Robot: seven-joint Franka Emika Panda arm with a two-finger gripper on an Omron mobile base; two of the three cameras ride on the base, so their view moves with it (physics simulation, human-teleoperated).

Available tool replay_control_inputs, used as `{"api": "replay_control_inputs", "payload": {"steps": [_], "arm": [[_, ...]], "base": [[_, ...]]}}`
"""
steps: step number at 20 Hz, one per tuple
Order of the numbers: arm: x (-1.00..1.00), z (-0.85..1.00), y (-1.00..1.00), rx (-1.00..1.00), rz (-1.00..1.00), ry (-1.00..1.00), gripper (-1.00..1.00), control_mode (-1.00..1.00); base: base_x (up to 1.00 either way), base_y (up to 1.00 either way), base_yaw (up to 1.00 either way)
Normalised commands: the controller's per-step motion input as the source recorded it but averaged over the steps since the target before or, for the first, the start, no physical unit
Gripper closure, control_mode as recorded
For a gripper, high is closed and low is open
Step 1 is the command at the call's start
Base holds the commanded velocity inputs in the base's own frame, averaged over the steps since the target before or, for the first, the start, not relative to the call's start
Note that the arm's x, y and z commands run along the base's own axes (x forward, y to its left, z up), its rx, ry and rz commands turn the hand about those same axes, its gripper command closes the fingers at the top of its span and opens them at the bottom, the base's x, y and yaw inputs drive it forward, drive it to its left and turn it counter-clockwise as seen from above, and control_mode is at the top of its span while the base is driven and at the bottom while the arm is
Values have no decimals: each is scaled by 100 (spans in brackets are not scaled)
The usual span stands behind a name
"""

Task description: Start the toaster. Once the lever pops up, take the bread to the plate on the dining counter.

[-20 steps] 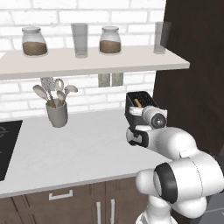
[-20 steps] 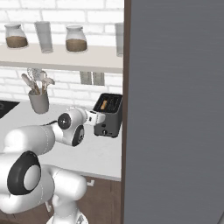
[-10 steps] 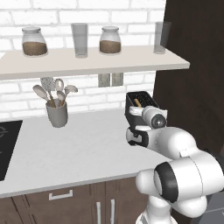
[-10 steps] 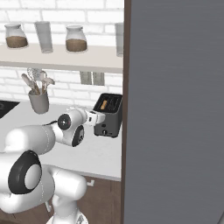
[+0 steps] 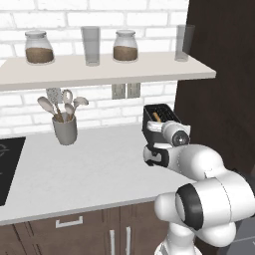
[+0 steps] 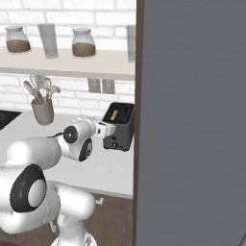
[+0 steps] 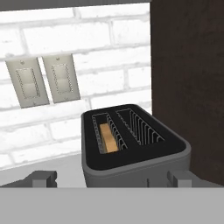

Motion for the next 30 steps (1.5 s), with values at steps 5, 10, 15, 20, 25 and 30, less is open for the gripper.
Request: {"api": "replay_control_inputs", "payload": {"steps": [5,10,15,20,25,30], "arm": [[0,0,0,0,0,-1,-100,-100],[0,0,0,0,0,-1,-100,-100],[0,0,0,0,0,0,-100,-100],[0,0,0,0,0,-1,-100,-100],[0,0,0,0,0,0,-100,-100],[0,0,0,0,0,-1,-100,-100]], "base": [[0,0,0],[0,0,0],[0,0,0],[0,0,0],[0,0,0],[0,0,0]]}}
